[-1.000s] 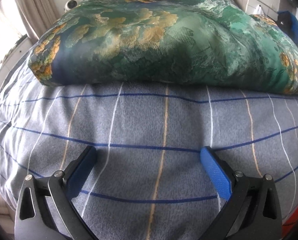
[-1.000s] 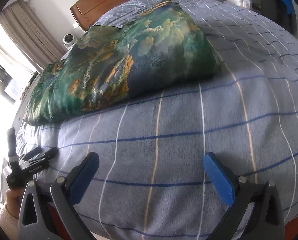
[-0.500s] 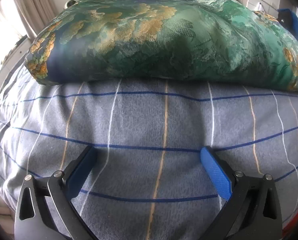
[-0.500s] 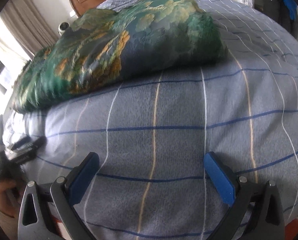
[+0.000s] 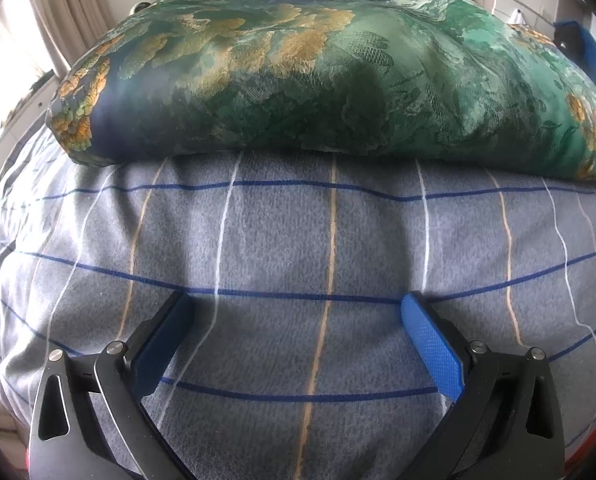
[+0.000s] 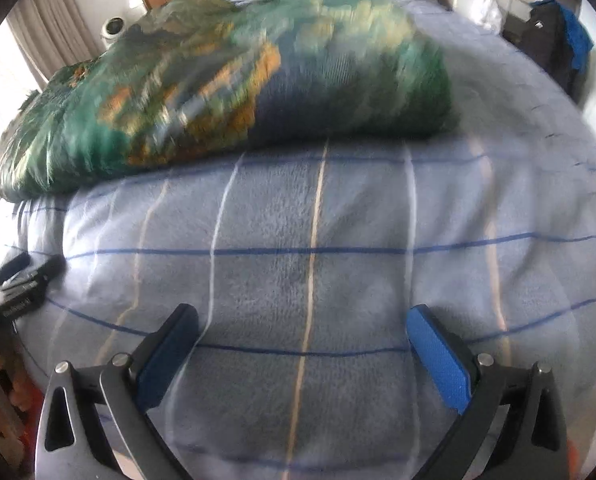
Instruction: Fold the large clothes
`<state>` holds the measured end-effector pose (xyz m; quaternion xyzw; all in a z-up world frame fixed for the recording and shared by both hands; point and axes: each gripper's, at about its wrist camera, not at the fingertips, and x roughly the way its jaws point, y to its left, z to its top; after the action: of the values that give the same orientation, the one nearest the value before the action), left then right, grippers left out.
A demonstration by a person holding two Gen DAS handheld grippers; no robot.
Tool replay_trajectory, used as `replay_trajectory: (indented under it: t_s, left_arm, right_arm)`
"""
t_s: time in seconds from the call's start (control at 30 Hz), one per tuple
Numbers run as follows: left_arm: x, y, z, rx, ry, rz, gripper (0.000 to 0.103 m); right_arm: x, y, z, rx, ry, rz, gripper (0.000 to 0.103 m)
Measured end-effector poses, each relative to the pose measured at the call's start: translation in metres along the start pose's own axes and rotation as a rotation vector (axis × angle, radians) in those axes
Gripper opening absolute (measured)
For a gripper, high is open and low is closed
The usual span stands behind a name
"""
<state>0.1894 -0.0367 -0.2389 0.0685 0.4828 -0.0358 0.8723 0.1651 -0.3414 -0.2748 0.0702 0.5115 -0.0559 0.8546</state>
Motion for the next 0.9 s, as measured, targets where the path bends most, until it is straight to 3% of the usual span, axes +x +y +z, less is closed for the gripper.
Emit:
replay_trajectory:
  t_s: [0.17, 0.27, 0.5, 0.9]
  left_arm:
    - [0.002, -0.002, -0.003, 0.004, -0.004, 0.009, 0.103]
    - [0.002, -0.003, -0.003, 0.004, -0.005, 0.008, 0.103]
    - [0.000, -0.005, -0.006, 0.006, -0.009, 0.008, 0.102]
    - [-0.002, -0.007, -0.007, 0.007, -0.013, 0.009, 0.102]
  right_arm:
    - [-0.073, 0.021, 0.016, -0.095, -0.188, -0.178, 0.103]
    - [-0.097, 0.022, 0.021, -0.113, -0.236, -0.255, 0.103]
    - [-0.118, 0.016, 0.017, -0.135, -0.253, -0.361, 0.103]
    - [-0.128, 0.002, 0.016, -0.131, -0.257, -0.433, 0.103]
